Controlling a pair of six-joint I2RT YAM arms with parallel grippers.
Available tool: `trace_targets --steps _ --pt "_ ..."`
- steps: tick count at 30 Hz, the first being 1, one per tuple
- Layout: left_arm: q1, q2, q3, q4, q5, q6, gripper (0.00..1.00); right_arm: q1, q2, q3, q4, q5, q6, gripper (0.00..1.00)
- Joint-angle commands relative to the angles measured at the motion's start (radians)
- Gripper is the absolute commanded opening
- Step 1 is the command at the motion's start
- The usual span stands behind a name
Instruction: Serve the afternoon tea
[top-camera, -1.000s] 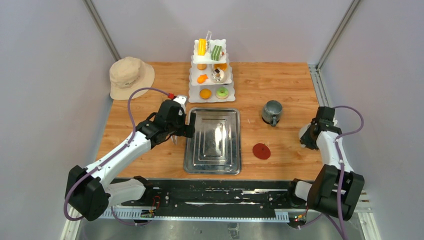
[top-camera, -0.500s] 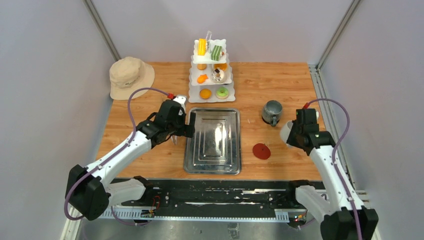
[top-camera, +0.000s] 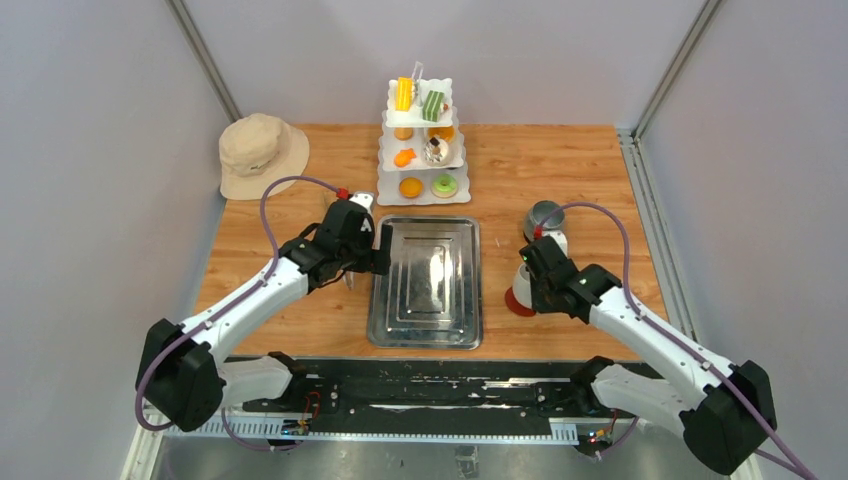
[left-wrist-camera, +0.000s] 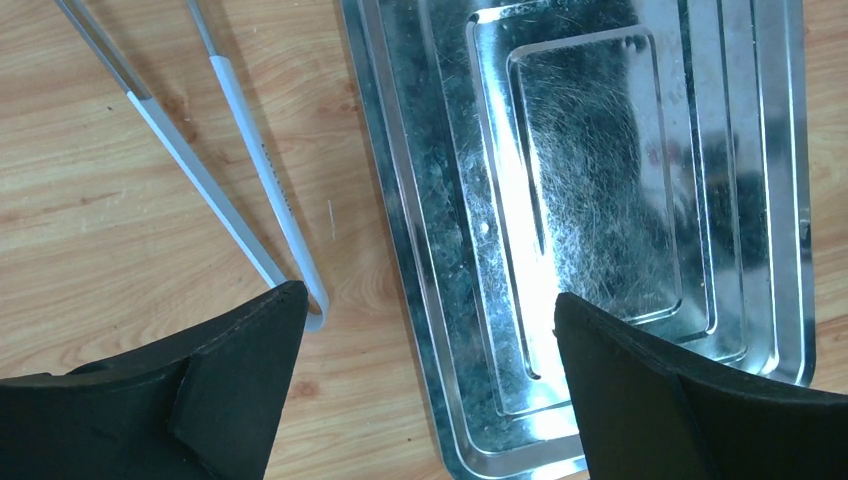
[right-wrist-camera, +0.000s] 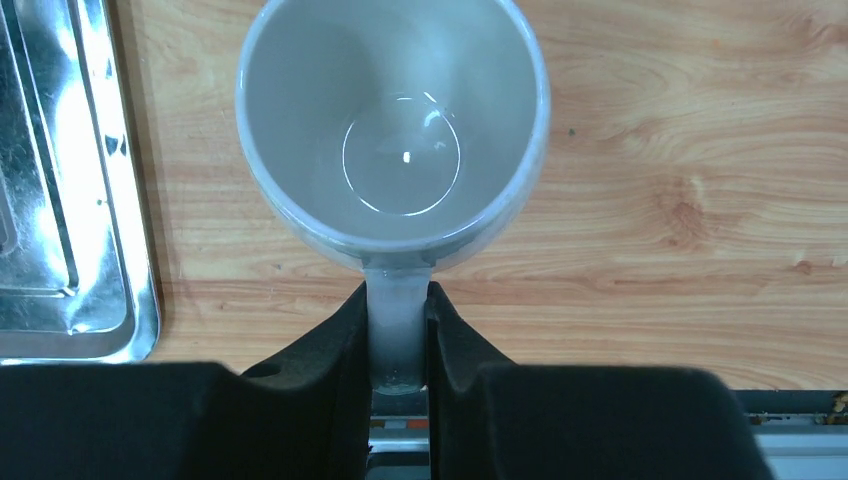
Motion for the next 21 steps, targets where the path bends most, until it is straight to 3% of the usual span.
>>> trace_targets --steps 1,14,21 --pt "-0.007 -0.009 0.022 0.002 0.005 -0.002 0.98 0.051 0.016 0.036 0.052 0.117 0.054 0.01" --pt "-0.006 -0.017 0.023 -0.014 -0.006 0.019 0.98 0.182 -0.032 -0.046 0.072 0.112 0.163 0.01" --pt "-0.006 -0.039 0.012 -0.019 -0.005 0.021 0.98 0.192 -0.047 -0.081 0.049 0.159 0.189 0.01"
